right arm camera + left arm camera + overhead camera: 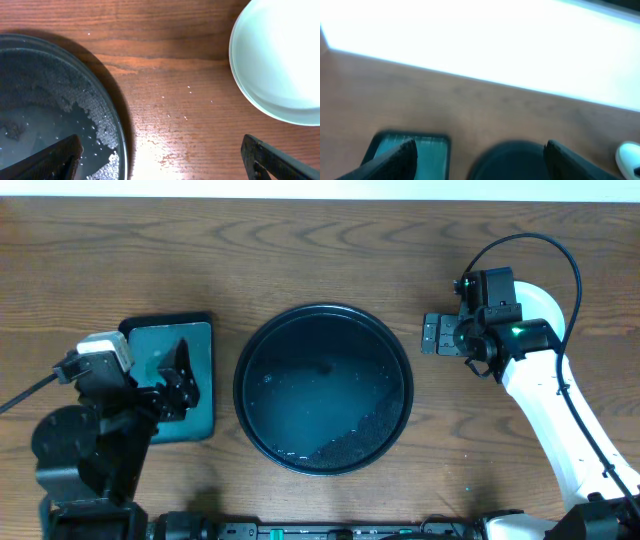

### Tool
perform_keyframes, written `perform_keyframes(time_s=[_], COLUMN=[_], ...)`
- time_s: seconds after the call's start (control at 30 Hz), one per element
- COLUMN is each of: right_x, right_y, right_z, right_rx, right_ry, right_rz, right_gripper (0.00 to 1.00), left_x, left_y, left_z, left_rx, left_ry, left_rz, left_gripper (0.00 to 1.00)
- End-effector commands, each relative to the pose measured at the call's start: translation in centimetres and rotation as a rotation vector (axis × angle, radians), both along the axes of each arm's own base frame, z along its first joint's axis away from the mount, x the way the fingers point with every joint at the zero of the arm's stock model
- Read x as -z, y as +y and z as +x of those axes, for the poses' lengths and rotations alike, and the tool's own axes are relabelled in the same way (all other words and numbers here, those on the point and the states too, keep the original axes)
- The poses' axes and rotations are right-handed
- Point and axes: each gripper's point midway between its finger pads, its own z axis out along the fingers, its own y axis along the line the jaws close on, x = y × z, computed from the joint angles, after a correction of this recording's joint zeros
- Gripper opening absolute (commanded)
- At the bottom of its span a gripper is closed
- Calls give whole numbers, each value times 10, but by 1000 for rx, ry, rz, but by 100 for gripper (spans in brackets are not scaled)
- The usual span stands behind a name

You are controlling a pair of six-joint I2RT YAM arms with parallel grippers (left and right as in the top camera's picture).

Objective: Clean dirty plates on tray and stack at the side

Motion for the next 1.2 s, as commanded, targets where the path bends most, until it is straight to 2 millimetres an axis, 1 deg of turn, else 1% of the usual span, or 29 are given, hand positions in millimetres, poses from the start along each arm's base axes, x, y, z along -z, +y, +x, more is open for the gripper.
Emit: perform_keyframes(time_s=[0.0, 0.17, 0.27, 0.33, 0.4, 0.77, 0.93, 1.17], right_x=[-5, -5, -5, -5, -5, -5, -5, -5], right_y=[1, 1, 1, 1, 1, 1, 1, 1], right_z=[2, 2, 2, 2, 2, 2, 2, 2], right_rx=[-11, -11, -11, -11, -11, -11, -11, -11], right_ry=[-15, -15, -15, -15, -15, -15, -15, -15], right_rz=[-11, -11, -11, -11, -11, -11, -11, -11], right_gripper=[99, 99, 99, 99, 99, 99, 99, 99], left_x=[4, 10, 19, 28, 35, 72, 84, 97], left_y=[-11, -15, -18, -20, -21, -27, -26, -21], left_z=[2, -3, -10, -14, -17, -18, -17, -13], left_rx=[69, 84, 94, 101, 107, 118, 111, 84], left_ry=[-159, -365, -456, -510, -538, -583, -589, -536], left_rz=[27, 38, 45, 48, 49, 33, 33, 30], left_gripper=[82, 82, 81, 82, 82, 82, 82, 81])
